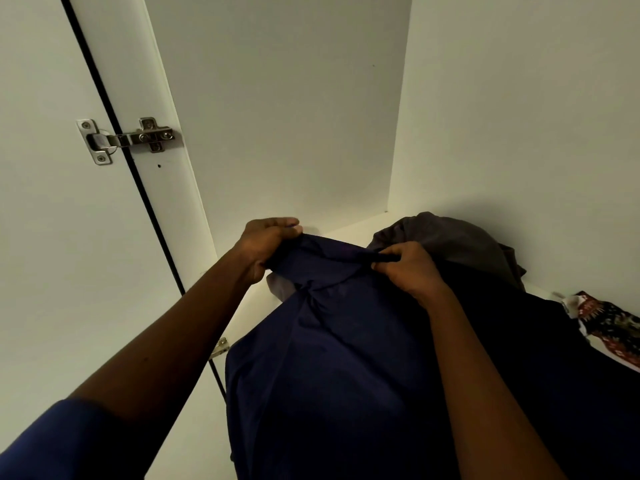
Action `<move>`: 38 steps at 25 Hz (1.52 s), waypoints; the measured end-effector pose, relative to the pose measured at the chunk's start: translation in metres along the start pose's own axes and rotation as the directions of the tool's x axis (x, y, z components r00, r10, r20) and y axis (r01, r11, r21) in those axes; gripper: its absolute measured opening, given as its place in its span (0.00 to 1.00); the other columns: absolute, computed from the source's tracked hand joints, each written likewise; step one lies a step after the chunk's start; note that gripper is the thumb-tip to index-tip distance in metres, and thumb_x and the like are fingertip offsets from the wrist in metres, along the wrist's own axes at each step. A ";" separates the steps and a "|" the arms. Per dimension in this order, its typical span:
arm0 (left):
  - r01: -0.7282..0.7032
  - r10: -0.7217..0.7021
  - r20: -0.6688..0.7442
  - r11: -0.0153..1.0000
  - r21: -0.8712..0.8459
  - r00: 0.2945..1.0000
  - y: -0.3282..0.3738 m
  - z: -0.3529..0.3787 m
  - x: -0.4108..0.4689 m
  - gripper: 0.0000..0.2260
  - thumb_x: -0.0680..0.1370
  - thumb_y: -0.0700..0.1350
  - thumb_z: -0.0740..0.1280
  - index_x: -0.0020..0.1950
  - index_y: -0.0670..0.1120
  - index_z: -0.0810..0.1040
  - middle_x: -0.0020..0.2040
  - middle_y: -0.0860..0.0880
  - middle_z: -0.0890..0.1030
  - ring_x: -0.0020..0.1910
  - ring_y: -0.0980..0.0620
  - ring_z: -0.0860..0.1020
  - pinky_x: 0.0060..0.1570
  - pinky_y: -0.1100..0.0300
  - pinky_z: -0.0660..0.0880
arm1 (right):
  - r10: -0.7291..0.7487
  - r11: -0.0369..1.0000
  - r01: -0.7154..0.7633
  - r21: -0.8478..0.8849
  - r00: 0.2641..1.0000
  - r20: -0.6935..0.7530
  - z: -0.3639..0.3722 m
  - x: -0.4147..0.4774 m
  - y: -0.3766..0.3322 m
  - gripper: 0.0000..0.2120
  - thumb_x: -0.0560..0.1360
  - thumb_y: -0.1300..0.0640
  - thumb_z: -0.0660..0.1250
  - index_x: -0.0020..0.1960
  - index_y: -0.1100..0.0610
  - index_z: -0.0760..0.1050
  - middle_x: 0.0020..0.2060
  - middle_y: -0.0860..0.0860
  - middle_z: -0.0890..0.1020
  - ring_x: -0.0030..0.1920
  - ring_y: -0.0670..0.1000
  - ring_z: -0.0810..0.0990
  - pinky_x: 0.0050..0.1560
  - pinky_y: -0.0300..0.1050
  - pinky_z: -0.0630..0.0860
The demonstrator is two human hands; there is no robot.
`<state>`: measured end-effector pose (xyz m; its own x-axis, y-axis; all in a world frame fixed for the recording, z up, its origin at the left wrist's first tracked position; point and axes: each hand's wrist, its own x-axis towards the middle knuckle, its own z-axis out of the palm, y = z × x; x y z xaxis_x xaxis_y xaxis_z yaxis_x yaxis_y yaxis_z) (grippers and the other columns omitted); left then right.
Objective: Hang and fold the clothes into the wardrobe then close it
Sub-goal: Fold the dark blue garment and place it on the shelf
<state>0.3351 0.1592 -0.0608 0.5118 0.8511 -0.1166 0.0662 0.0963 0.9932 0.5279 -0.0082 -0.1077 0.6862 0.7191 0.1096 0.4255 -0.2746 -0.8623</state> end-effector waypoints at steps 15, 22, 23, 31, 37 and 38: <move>-0.444 0.700 0.277 0.065 0.894 0.659 0.098 -0.010 0.005 0.24 0.77 0.69 0.65 0.58 0.51 0.81 0.49 0.50 0.85 0.48 0.45 0.81 0.45 0.52 0.76 | -0.089 0.899 0.129 0.419 0.990 -0.113 -0.013 0.004 -0.046 0.08 0.80 0.62 0.69 0.46 0.55 0.70 0.42 0.52 0.82 0.28 0.50 0.83 0.24 0.40 0.73; -0.244 0.004 0.356 0.735 0.632 0.934 0.069 -0.035 0.012 0.14 0.79 0.55 0.72 0.59 0.47 0.83 0.53 0.48 0.86 0.51 0.51 0.83 0.50 0.53 0.82 | -0.074 0.926 0.167 0.338 0.959 -0.272 0.007 0.010 -0.013 0.07 0.79 0.62 0.70 0.53 0.52 0.79 0.48 0.51 0.84 0.35 0.47 0.82 0.34 0.39 0.79; -0.227 0.053 0.320 0.812 0.538 0.946 0.059 -0.034 0.011 0.13 0.81 0.55 0.69 0.61 0.48 0.82 0.55 0.48 0.85 0.52 0.49 0.84 0.50 0.52 0.82 | -0.078 0.938 0.155 0.310 0.966 -0.246 0.009 0.011 -0.010 0.06 0.79 0.61 0.71 0.53 0.52 0.81 0.48 0.52 0.85 0.36 0.46 0.82 0.35 0.39 0.80; -0.592 0.629 0.026 0.718 0.366 0.777 0.037 -0.009 -0.036 0.11 0.80 0.54 0.71 0.40 0.51 0.79 0.34 0.50 0.81 0.33 0.56 0.76 0.35 0.58 0.73 | -0.112 0.994 0.095 -0.061 0.913 -0.391 -0.006 0.001 -0.033 0.09 0.77 0.50 0.72 0.56 0.50 0.85 0.58 0.52 0.77 0.49 0.47 0.78 0.54 0.40 0.74; -0.789 0.793 0.233 0.430 0.438 0.562 0.043 0.023 -0.149 0.09 0.79 0.53 0.72 0.40 0.53 0.78 0.29 0.57 0.76 0.29 0.59 0.74 0.31 0.67 0.67 | 0.080 0.928 -0.008 0.371 0.981 -0.178 -0.038 -0.050 -0.047 0.09 0.79 0.56 0.68 0.56 0.57 0.83 0.38 0.54 0.86 0.33 0.51 0.82 0.34 0.42 0.77; -0.809 0.775 0.318 0.387 0.443 0.545 0.032 0.031 -0.168 0.07 0.79 0.54 0.72 0.44 0.53 0.79 0.31 0.58 0.77 0.30 0.61 0.75 0.34 0.67 0.69 | 0.153 0.870 -0.081 0.486 0.982 -0.111 -0.047 -0.060 -0.046 0.10 0.78 0.57 0.68 0.58 0.58 0.83 0.43 0.55 0.87 0.36 0.53 0.84 0.36 0.43 0.79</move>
<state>0.2775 0.0029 -0.0097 0.6032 0.3744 0.7042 -0.0091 -0.8797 0.4755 0.4950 -0.0683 -0.0518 0.8046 0.5930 0.0306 0.0286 0.0128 -0.9995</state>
